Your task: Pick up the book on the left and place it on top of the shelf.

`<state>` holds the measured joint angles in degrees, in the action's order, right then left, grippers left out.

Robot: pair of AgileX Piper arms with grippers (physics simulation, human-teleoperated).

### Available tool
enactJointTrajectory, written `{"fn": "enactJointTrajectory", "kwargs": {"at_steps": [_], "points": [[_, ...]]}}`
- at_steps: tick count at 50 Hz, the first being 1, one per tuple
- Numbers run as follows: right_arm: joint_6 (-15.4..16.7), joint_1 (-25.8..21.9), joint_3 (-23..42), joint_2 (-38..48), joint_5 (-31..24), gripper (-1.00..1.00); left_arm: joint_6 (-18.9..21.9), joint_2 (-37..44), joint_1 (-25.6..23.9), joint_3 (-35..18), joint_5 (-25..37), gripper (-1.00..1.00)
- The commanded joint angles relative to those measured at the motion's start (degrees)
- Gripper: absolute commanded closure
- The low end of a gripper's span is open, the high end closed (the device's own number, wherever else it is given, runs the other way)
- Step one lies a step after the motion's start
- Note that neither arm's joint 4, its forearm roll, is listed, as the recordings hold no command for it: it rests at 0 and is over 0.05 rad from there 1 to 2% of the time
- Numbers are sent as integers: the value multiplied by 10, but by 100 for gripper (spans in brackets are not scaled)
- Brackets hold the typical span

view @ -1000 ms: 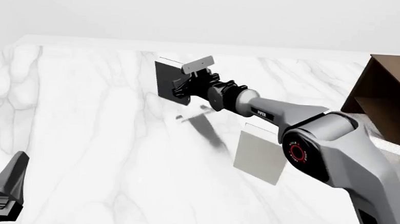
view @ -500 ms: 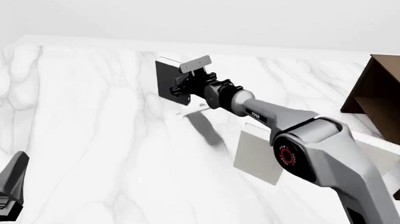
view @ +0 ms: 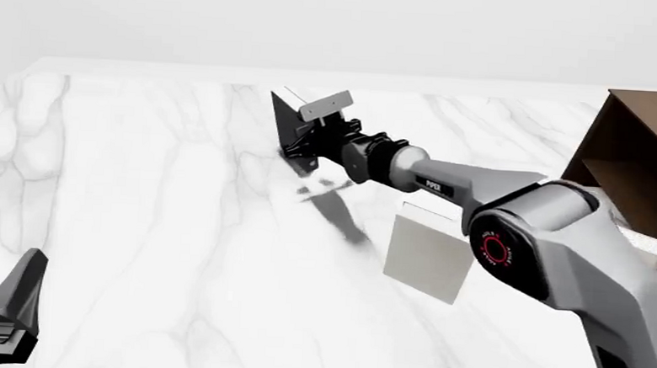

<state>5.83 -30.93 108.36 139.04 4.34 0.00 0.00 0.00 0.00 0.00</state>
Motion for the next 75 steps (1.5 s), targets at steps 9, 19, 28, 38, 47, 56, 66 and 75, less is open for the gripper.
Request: {"fn": "enactJointTrajectory", "kwargs": {"at_steps": [9, 19, 28, 38, 47, 56, 66, 75], "points": [[-5, -3, -150, -152, 56, 100, 0, 0, 0, 0, 0, -100], [2, 3, -228, -232, 70, 100, 0, 0, 0, 0, 0, -100], [16, 1, -287, -307, 66, 100, 0, 0, 0, 0, 0, -100], [36, -6, -349, -404, 49, 100, 0, 0, 0, 0, 0, -100], [51, -4, -398, -487, 34, 100, 0, 0, 0, 0, 0, -100], [65, 6, -438, -557, 17, 100, 0, 0, 0, 0, 0, -100], [82, 26, -461, -615, -1, 100, 0, 0, 0, 0, 0, -100], [109, 37, -490, -674, -22, 100, 0, 0, 0, 0, 0, -100]]}}
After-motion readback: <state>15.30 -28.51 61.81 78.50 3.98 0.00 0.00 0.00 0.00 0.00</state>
